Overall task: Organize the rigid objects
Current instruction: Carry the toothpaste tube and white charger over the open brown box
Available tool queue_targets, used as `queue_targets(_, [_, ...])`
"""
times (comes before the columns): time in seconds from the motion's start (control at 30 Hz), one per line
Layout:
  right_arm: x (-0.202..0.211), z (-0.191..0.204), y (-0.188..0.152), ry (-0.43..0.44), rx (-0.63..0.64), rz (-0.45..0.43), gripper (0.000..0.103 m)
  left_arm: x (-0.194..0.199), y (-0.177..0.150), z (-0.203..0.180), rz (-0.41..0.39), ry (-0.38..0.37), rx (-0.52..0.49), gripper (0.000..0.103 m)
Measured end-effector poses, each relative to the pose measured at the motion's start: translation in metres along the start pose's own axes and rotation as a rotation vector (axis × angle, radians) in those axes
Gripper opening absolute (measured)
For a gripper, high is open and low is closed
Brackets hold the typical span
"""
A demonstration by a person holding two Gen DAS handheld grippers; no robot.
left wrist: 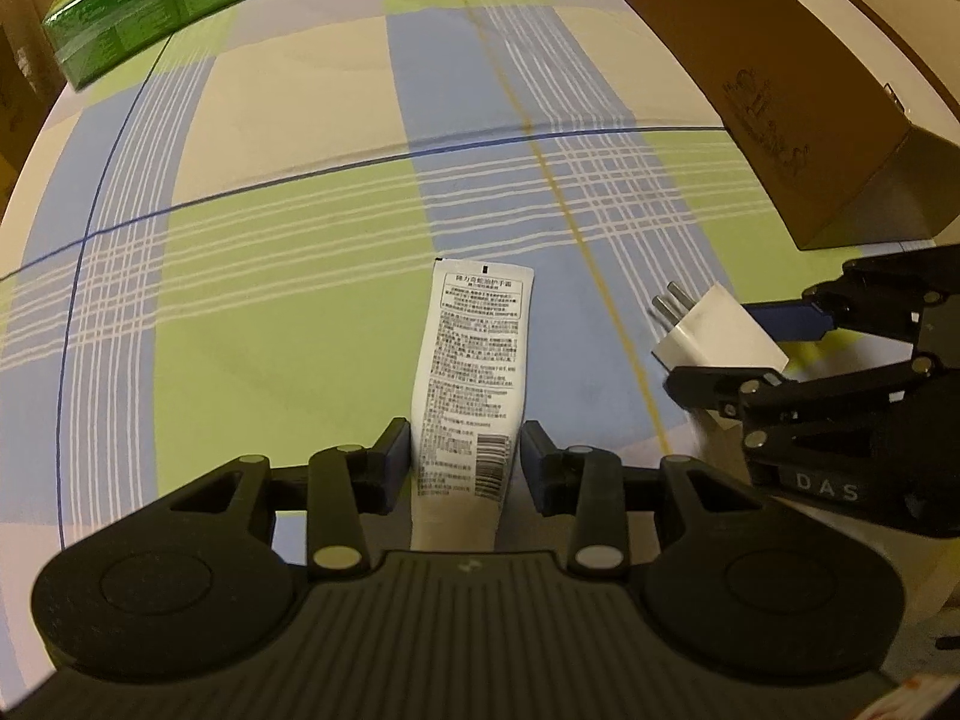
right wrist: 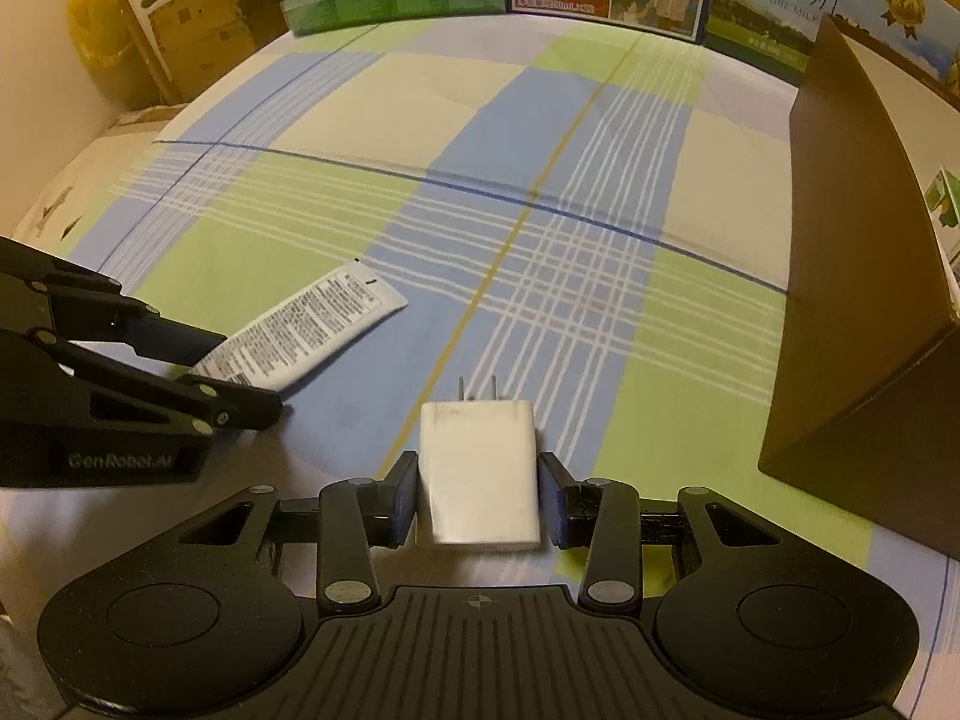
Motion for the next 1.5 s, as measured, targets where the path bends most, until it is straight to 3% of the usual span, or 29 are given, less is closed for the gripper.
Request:
queue_targets(1.03, [0.010,0.001,-0.014,-0.010,0.006,-0.004,0.038,0.006,-0.015,-0.021,-0.007,0.014,-0.019,0.033])
queue_targets(1.5, [0.028,-0.013,-0.022,0.013,-0.033,-0.012,0.038,0.023,-0.005,-0.038,-0.049,0.015,-0.037,0.033])
Point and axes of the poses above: each gripper's, at about its wrist camera, not at the fingertips, and x roughly against the way its jaws point, z to its left, y to its top, the point moved 2 cm from there along -x, roughly the way its jaws point, and after that the axes turned 15 degrees about -y, right-handed, at the moved point
